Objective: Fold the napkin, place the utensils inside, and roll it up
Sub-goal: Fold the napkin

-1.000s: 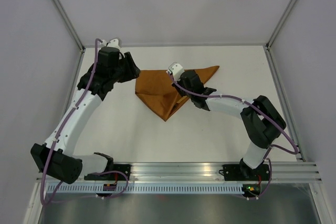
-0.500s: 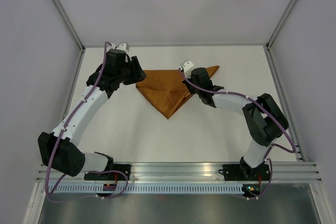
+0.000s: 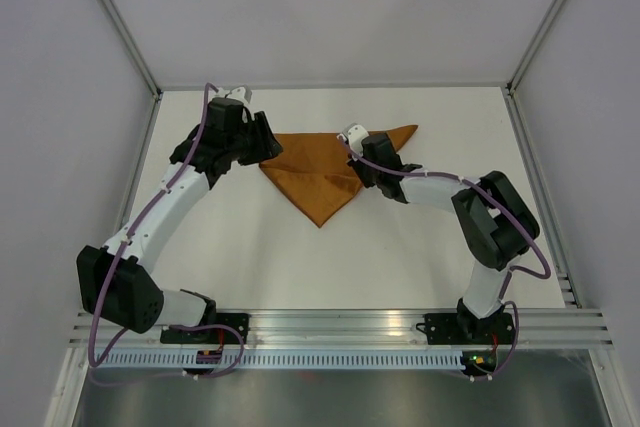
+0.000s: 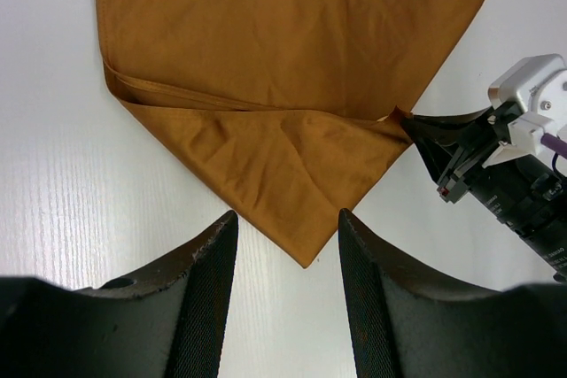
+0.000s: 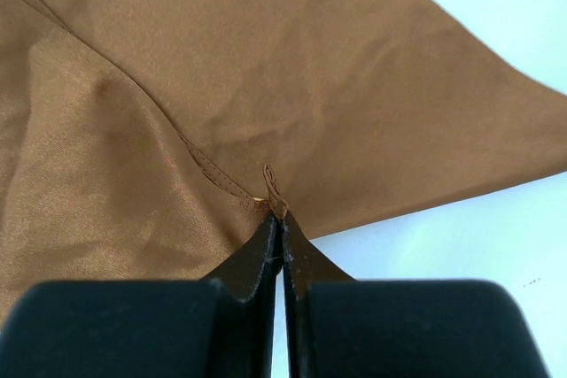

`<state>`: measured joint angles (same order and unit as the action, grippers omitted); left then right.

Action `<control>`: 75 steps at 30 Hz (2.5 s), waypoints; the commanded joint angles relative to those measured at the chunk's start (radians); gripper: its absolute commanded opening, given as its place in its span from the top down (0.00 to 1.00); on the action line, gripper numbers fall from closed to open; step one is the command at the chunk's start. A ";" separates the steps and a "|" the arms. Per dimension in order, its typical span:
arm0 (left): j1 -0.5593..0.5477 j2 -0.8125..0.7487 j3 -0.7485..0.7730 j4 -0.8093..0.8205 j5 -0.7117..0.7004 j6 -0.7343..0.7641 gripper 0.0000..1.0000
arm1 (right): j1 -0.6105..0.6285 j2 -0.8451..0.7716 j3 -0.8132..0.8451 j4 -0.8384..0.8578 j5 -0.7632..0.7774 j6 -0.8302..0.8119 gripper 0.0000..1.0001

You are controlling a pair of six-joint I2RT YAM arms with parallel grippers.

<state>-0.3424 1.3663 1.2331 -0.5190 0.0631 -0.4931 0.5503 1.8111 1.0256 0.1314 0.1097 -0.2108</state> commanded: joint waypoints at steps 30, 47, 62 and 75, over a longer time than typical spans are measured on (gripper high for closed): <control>-0.061 0.050 -0.205 0.306 0.207 -0.056 0.46 | -0.456 0.279 0.609 -0.510 -0.435 0.365 0.45; -0.138 0.168 -0.182 0.393 0.187 -0.099 0.46 | -0.584 0.482 0.680 -0.386 -0.516 0.606 0.45; -0.064 0.266 -0.225 0.378 -0.092 -0.202 0.49 | -0.595 0.527 0.677 -0.339 -0.532 0.648 0.54; 0.000 0.396 -0.175 0.427 -0.109 -0.251 0.51 | -0.595 0.498 0.648 -0.311 -0.532 0.602 0.67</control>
<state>-0.3523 1.7355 1.0172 -0.1295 -0.0139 -0.6922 -0.0402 2.3096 1.6890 -0.1852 -0.4232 0.3965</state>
